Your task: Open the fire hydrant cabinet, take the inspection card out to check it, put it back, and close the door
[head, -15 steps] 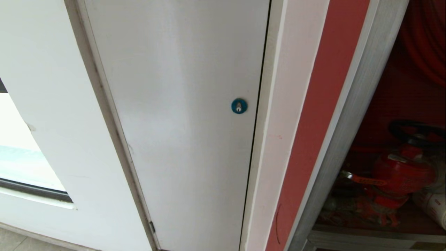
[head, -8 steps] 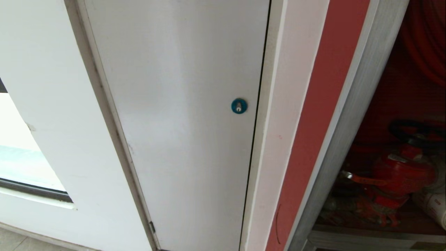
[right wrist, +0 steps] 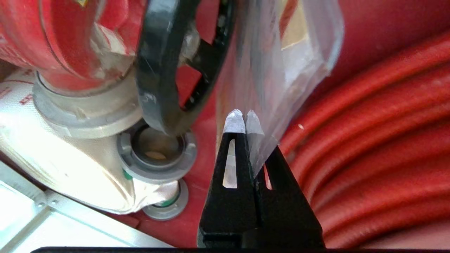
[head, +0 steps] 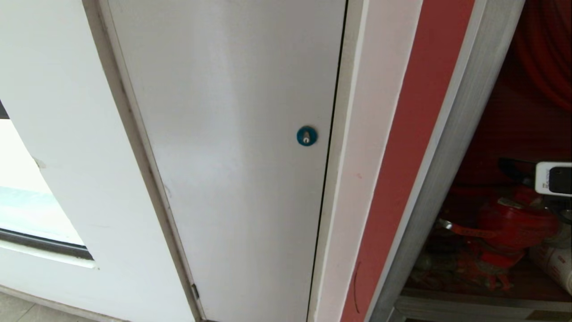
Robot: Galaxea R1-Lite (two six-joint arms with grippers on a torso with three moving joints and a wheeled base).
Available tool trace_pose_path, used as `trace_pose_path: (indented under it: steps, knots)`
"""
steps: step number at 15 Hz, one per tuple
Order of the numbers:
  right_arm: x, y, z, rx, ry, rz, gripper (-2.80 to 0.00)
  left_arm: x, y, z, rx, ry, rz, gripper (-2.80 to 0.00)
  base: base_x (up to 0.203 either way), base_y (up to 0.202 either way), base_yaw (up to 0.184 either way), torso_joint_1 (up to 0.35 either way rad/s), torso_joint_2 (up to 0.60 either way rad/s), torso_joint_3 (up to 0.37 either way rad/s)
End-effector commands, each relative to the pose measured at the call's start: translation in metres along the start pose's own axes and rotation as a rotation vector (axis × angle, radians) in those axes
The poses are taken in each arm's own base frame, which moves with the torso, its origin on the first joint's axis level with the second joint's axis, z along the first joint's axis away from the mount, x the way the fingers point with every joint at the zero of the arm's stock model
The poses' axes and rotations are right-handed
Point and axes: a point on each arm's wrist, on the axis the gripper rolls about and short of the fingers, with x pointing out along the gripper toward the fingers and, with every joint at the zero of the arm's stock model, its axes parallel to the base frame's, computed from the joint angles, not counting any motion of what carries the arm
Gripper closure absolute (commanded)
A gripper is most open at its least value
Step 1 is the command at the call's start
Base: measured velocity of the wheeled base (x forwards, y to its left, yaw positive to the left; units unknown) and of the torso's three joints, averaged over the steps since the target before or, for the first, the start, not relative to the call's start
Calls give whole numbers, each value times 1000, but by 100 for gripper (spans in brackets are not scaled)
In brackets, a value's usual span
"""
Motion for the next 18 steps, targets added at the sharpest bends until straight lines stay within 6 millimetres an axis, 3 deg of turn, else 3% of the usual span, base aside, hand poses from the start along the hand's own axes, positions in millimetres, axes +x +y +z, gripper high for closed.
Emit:
trace_pose_path:
  steps: [1,4,5,18]
  knots:
    - [4,1,2,-13,-3,11,0,1,0,-2,0,7,0,0,0,0,0,0,0,0]
    - [3,0,1,-10,-3,8,0,1,0,-2,0,7,0,0,0,0,0,0,0,0]
    - [3,0,1,-10,-2,6,-280,1,0,-2,0,7,0,0,0,0,0,0,0,0]
    - [-20,6,2,-14,-81,41,-280,1,0,-2,0,7,0,0,0,0,0,0,0,0]
